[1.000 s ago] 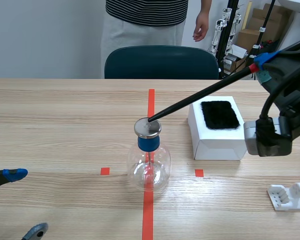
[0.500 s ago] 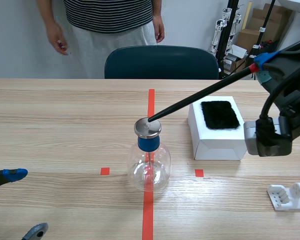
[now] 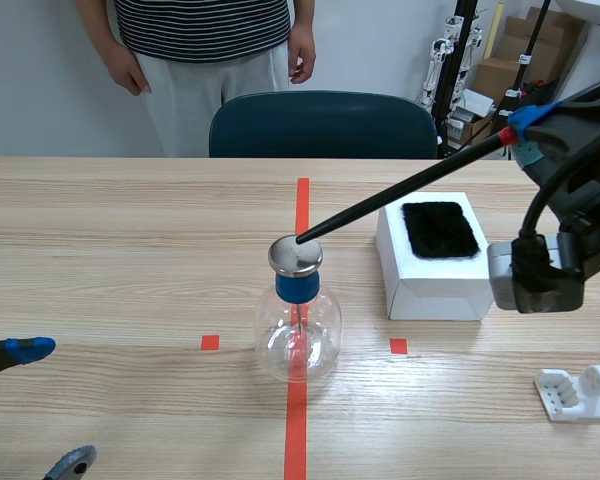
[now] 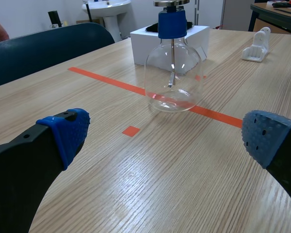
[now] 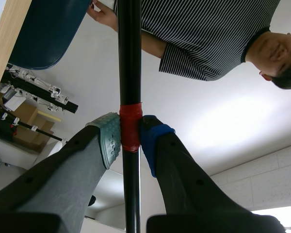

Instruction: Do the electroscope experiment. hold the rod still at the electroscope

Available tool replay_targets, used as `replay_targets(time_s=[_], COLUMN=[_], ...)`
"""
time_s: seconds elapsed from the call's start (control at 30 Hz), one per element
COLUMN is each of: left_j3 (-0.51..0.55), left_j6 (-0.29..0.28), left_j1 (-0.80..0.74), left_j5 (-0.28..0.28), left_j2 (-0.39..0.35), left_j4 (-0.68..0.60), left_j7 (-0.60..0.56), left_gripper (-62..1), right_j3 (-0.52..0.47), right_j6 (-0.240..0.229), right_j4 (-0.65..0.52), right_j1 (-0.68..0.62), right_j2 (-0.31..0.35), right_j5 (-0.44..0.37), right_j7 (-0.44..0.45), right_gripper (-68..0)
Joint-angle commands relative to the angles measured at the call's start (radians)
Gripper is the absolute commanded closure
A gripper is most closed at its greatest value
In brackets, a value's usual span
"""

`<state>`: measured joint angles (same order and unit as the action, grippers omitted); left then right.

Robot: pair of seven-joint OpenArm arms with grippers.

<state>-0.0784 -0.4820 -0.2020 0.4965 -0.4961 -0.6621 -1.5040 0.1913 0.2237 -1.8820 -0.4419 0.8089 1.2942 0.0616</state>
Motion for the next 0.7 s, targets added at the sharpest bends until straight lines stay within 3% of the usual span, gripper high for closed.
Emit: replay_targets(time_s=[0.0,0.37,0.53,0.67], left_j3=[0.0,0.0,0.0,0.0], left_j6=[-0.002,-0.002,-0.002,-0.002], left_j1=[0.003,0.003,0.003,0.003], left_j5=[-0.013,-0.013,-0.013,-0.013], left_j2=[-0.006,-0.006,-0.006,-0.006], left_j4=[-0.013,-0.013,-0.013,-0.013], left_j7=[-0.05,-0.05,-0.05,-0.05], left_gripper=[-62.3,-62.3,-62.3,-62.3], right_j3=[-0.006,-0.016,-0.084,-0.156], right_j6=[0.014,0.022,0.023,0.05], right_j4=[-0.006,-0.016,-0.074,-0.142], right_j1=[0.009,-0.007,-0.117,-0.221], right_j2=[0.011,0.011,0.008,-0.044], right_j5=[0.0,-0.031,-0.049,-0.076], right_j7=[-0.011,-0.015,-0.003,-0.003], right_gripper=[0.3,0.2,0.2,0.2])
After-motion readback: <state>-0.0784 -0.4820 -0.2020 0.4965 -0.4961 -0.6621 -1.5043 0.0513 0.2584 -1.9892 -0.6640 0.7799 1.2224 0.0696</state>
